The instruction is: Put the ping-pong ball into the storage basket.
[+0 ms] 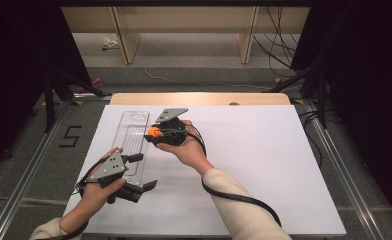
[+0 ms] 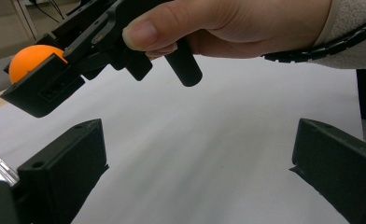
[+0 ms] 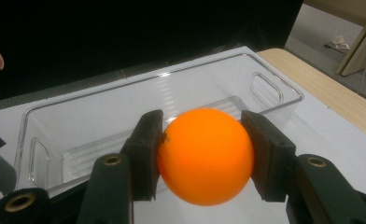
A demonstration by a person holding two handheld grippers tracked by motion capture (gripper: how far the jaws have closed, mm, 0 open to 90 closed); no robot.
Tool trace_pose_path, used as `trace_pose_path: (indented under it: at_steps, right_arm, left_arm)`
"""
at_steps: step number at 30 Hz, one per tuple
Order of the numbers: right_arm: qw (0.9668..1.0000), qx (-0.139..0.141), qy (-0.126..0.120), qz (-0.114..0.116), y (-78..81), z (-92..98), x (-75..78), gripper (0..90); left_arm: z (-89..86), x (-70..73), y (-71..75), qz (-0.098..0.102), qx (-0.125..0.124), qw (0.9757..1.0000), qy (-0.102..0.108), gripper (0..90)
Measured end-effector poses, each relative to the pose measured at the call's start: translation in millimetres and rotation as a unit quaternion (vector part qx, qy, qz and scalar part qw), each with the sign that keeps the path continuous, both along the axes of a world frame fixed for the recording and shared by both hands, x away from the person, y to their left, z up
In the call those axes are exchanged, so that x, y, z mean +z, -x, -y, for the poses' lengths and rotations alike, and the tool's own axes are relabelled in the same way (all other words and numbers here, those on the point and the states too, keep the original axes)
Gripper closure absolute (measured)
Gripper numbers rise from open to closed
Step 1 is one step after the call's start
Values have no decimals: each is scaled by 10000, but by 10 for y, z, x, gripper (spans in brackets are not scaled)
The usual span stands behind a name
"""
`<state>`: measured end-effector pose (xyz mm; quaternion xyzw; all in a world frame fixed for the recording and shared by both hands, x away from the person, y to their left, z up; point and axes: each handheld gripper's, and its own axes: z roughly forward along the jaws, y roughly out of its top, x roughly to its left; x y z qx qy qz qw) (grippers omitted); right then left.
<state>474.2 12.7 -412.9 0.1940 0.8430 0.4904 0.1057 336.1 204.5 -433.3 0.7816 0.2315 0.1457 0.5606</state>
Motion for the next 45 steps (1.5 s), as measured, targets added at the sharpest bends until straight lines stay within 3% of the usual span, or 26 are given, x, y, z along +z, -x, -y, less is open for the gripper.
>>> trace_pose_path:
  at_steps: [45]
  right_arm:
    - [9998,144,106,-82,-91,-254,0,516]
  left_arm:
    - [5,-1,3,-3,-21,10000,-15,30]
